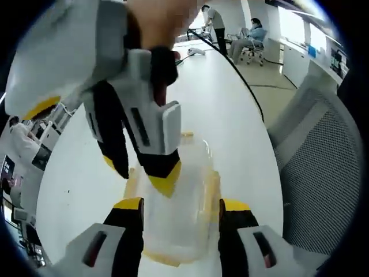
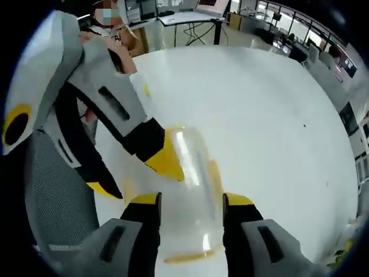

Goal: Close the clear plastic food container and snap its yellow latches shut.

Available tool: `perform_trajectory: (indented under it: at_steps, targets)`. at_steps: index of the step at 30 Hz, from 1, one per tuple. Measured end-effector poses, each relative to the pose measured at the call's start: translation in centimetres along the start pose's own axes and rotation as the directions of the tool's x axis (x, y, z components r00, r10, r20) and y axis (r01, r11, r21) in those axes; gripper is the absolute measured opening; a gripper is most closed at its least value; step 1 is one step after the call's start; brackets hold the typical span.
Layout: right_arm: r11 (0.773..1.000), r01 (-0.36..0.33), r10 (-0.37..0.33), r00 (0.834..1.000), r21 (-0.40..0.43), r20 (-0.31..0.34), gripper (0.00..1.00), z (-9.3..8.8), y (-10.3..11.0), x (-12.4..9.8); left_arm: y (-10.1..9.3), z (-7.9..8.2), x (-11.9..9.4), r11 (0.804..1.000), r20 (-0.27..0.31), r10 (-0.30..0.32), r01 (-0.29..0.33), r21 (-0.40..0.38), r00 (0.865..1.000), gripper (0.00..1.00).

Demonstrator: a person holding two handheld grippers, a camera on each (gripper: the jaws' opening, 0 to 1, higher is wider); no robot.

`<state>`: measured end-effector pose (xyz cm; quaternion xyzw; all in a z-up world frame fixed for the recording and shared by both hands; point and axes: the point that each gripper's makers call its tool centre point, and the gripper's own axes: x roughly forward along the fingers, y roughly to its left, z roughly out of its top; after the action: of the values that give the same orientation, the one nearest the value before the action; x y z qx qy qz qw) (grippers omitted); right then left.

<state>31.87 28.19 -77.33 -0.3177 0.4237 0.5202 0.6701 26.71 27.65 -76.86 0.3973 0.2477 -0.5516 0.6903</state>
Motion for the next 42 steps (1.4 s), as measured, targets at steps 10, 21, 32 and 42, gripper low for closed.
perform_trajectory:
  at_steps: [10, 21, 32, 42]
  targets:
    - [1.000, -0.026, 0.025, 0.999, -0.011, -0.034, 0.40, -0.6, 0.3, -0.3, 0.0, -0.4, 0.1, 1.000, -0.015, 0.021, -0.021, 0.012, 1.000, 0.47]
    - [0.999, -0.032, 0.029, 0.996, -0.044, -0.080, 0.40, -0.3, -1.5, -0.8, -0.8, 0.0, -0.5, 0.990, -0.074, 0.080, -0.071, 0.122, 0.994, 0.40]
    - [0.988, -0.122, 0.104, 0.977, -0.090, -0.187, 0.40, 0.1, -1.0, 0.6, -2.2, 0.9, 0.9, 0.969, -0.119, 0.062, -0.031, 0.247, 0.991, 0.42]
    - [0.973, -0.230, 0.220, 0.951, -0.022, -0.218, 0.33, -0.1, -0.4, 1.0, -1.1, 0.3, 1.8, 0.962, -0.147, 0.111, -0.069, 0.265, 0.983, 0.36]
